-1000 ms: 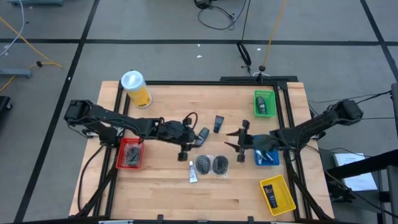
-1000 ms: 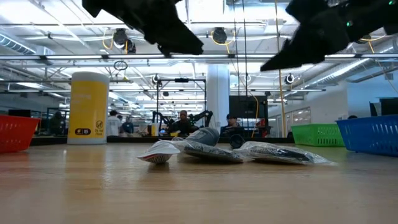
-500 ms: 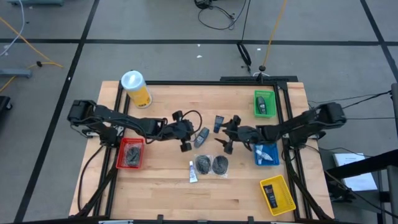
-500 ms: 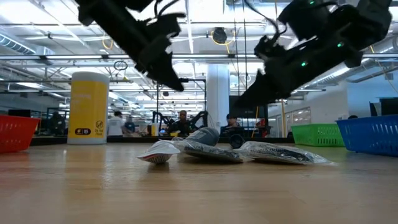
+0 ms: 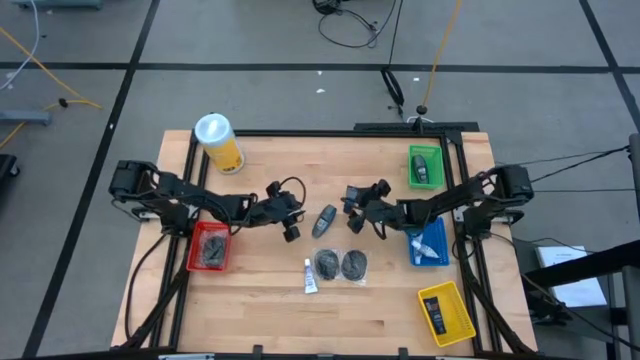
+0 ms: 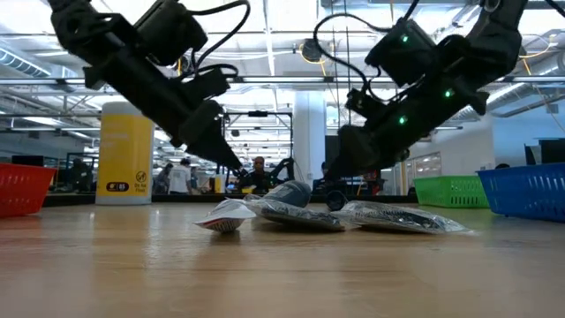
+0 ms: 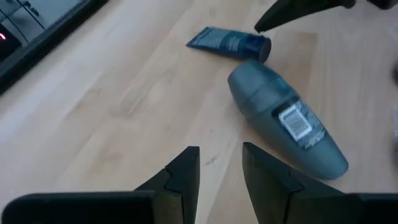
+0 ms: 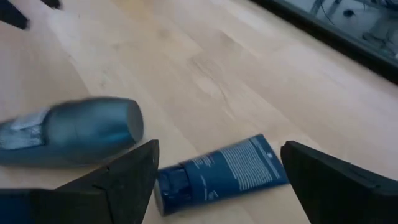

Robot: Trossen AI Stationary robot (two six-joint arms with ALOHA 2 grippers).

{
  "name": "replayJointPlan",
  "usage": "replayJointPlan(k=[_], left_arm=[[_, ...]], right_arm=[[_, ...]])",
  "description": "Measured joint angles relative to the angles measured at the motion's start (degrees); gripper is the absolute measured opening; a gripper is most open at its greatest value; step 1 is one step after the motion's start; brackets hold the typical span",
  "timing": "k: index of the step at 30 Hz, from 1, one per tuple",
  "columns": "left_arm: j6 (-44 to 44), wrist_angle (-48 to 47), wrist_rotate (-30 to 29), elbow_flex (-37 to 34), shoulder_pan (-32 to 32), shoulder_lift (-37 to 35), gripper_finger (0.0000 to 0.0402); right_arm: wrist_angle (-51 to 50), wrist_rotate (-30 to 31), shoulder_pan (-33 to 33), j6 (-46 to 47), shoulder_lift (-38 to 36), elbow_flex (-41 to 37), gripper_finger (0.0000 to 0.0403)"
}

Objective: Pick & Place Travel size toiletries
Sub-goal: Put the deodorant into the green bin

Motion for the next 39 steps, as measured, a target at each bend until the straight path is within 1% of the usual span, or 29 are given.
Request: replayJointPlan(k=[4,8,9,10,11,13,14,16,18,21,22,24,27,30,31,33,35,39], left_arm=[[-0.4,2.7,0.2,-1.5,-0.5,0.0,0.012],[-1.1,2.9,0.4,-1.7,-1.2,0.0,0.012],[-1.1,3.1,0.4,-1.7,-1.6,0.0,0.012],[-1.0,3.3,0.4,-1.7,-1.8,0.0,0.012],[-0.8,3.6,0.4,-1.7,-1.9,0.0,0.012],[-0.4,4.5,0.5,-1.7,-2.1,0.0,0.012],[-0.4,4.7,0.5,-1.7,-2.2,0.0,0.012],[-0.7,4.6,2.2,-1.7,-2.2,0.0,0.012],[-1.2,5.0,5.9,-1.7,-1.9,0.0,0.012],[-2.2,5.9,12.2,-1.7,-1.7,0.8,0.012],[-2.5,6.6,13.7,-1.7,-1.7,1.4,0.012],[-2.5,7.3,15.2,-1.7,-1.7,3.0,0.012],[-2.5,9.8,14.8,-1.3,-1.7,6.6,0.012],[-2.5,12.9,13.7,-1.3,-1.7,9.4,0.012],[-2.2,13.3,13.4,-1.3,-1.7,9.9,0.012],[-1.9,15.0,13.4,-1.4,-1.6,10.9,0.012],[-1.9,15.6,13.0,-1.4,-1.6,11.5,0.012],[-2.0,15.5,10.1,-1.4,-1.6,11.5,0.012]], right_arm=[[1.0,-3.0,-1.7,0.3,1.7,0.0,0.0325],[3.0,-5.2,-2.8,-7.7,1.3,0.0,0.0325],[3.4,-7.1,-3.0,-10.7,0.5,0.0,0.0325],[4.6,-10.9,-3.3,-13.9,-0.2,-0.1,0.0325],[6.1,-16.2,-3.8,-16.6,-0.8,0.0,0.0325],[7.7,-27.6,-4.9,-20.0,-1.7,0.1,0.0325],[7.5,-31.9,-5.4,-21.0,-1.9,0.2,0.0325],[6.0,-35.8,-6.5,-22.8,-1.9,1.6,0.0325],[2.8,-37.8,-7.5,-25.3,-1.2,3.7,0.0325],[-3.3,-41.8,-8.3,-29.0,1.7,8.0,0.0331],[-6.2,-42.3,-8.4,-30.4,2.3,9.5,0.0335],[-8.4,-42.3,-8.4,-34.3,4.3,13.4,0.0346],[-12.7,-42.7,-8.4,-41.2,6.6,16.8,0.0358],[-13.5,-47.4,-8.9,-45.7,9.9,19.3,0.0361],[-14.8,-49.1,-9.1,-46.3,10.3,19.8,0.0361],[-14.5,-50.6,-9.7,-47.9,11.8,20.6,0.036],[-14.8,-50.6,-9.9,-49.1,13.2,20.5,0.0357],[-14.6,-50.8,-9.6,-49.4,14.2,20.4,0.0343]])
